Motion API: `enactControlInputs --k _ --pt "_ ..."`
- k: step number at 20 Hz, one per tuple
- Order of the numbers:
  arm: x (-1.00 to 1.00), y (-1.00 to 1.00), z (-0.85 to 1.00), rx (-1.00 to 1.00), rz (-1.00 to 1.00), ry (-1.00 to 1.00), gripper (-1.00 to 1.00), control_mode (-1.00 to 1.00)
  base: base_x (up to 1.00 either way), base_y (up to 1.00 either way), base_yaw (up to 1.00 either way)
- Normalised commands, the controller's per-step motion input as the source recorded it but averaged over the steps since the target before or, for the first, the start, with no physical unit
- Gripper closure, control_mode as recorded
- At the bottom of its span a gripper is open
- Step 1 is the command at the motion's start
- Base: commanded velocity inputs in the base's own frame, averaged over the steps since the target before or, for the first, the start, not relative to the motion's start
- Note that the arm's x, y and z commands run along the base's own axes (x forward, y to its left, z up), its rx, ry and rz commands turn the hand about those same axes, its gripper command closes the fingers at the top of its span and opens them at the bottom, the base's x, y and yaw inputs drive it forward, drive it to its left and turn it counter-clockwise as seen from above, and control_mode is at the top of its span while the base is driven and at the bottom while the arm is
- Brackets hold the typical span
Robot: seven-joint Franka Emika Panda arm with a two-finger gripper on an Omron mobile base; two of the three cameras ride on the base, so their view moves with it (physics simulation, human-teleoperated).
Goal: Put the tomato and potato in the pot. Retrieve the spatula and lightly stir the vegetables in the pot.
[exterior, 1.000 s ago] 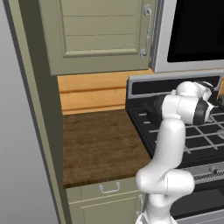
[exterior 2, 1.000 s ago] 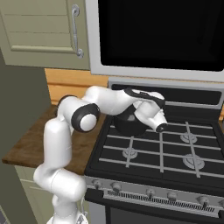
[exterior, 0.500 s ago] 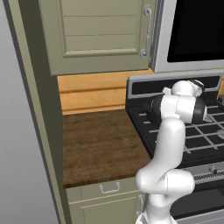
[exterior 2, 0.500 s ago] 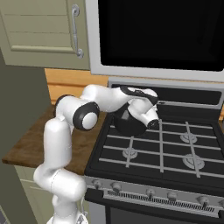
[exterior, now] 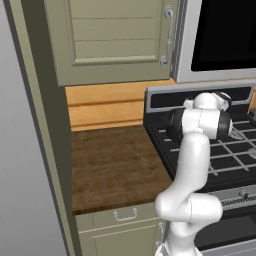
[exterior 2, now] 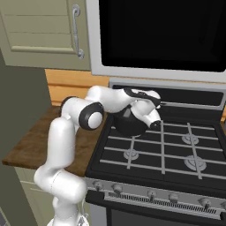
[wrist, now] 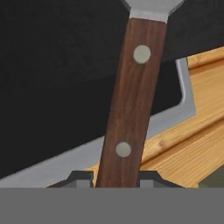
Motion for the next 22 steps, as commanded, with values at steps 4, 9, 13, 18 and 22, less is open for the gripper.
enactControlInputs --k 4,9,13,18,22 --pt "-0.28 -0.06 -0.14 -0.23 0.0 -0.06 1.0 -1.0 0.0 0.0 0.0" --pt "-0.19 0.0 0.0 -0.17 0.0 0.0 1.0 -1.0 0.0 0.0 0.0" --pt "-0.03 0.0 0.0 -0.17 0.0 0.0 1.0 -1.0 0.0 0.0 0.0" --pt "-0.04 0.0 0.0 -0.18 0.0 0.0 1.0 -1.0 0.0 0.0 0.0" --pt "0.0 0.0 0.0 -0.17 0.0 -0.06 1.0 -1.0 0.0 0.0 0.0"
